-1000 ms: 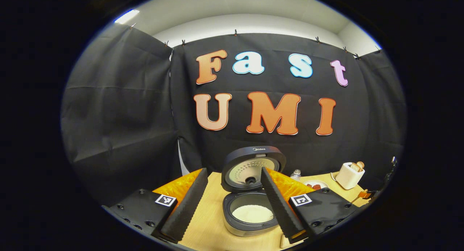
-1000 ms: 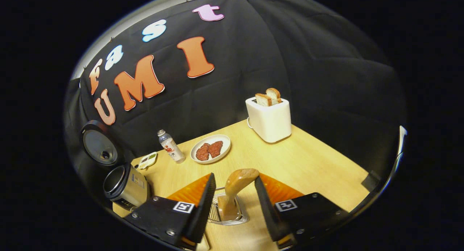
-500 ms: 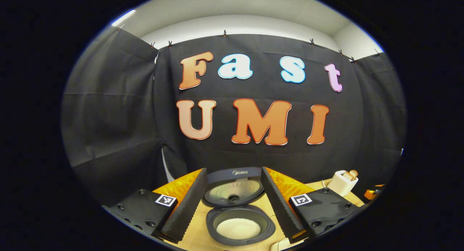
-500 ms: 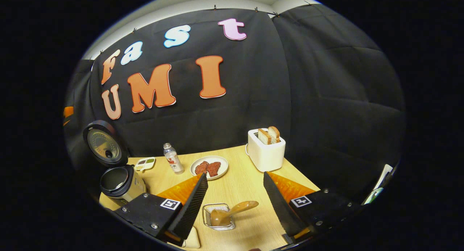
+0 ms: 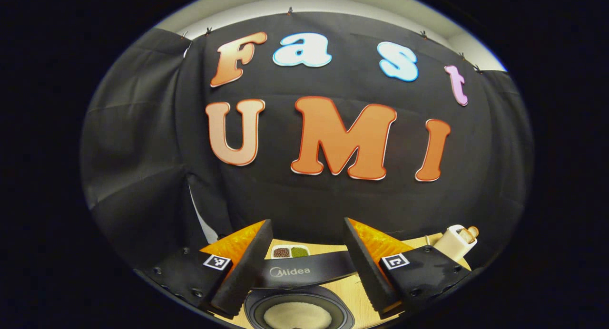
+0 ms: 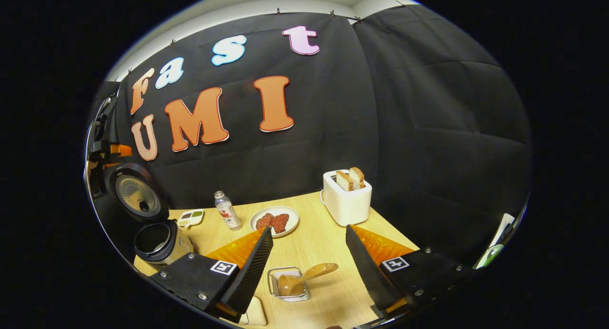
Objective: Close the left gripper, press the button to open the rice cooker; take a wooden spoon from the chopstick holder with the right hand, scoop a spoonful of rice and pour it into the rice cooker, then put the wooden spoon back into the chopstick holder.
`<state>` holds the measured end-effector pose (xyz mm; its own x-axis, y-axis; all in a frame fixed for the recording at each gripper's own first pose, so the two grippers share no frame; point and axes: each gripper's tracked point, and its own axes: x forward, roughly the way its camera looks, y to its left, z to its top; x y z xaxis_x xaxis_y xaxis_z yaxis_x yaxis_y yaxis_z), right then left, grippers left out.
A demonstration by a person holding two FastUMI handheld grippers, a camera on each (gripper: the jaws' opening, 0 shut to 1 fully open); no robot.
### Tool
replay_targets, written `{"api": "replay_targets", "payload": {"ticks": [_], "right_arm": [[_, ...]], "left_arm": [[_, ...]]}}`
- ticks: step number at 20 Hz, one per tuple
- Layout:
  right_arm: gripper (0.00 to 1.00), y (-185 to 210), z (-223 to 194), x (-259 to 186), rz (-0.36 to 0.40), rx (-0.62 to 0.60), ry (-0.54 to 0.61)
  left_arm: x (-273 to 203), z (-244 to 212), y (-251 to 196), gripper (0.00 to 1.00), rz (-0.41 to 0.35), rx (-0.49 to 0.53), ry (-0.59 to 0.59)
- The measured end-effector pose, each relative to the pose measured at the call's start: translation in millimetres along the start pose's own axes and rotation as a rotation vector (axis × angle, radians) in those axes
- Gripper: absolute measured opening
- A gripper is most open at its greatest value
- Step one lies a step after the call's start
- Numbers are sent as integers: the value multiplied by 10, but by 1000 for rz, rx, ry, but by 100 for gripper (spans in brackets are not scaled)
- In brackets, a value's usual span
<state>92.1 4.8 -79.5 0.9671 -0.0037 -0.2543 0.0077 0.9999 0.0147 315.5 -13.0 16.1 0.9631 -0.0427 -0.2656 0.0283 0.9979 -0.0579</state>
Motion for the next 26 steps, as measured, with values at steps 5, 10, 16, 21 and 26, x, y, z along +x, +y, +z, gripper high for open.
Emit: {"api": "replay_targets", "payload": {"ticks": [5,10,16,21,26], "right_arm": [[95,-78,22,-27,-19,2,-3],[95,-54,48,-15,-9,30,-2],[95,26,53,-12,20,23,1],[95,26,-2,-17,25,30,20],[95,-4,-39,-20,16,22,26]], "left_arm": [[-166,-115,36,100,32,90,-34],[-518,-409,-89,100,9,81,-11],[-822,-1196,-287,99,-49,33,87],[-927,-1871,-111,99,15,28,122],[-950,-2112,-109,96,15,62,50]]}}
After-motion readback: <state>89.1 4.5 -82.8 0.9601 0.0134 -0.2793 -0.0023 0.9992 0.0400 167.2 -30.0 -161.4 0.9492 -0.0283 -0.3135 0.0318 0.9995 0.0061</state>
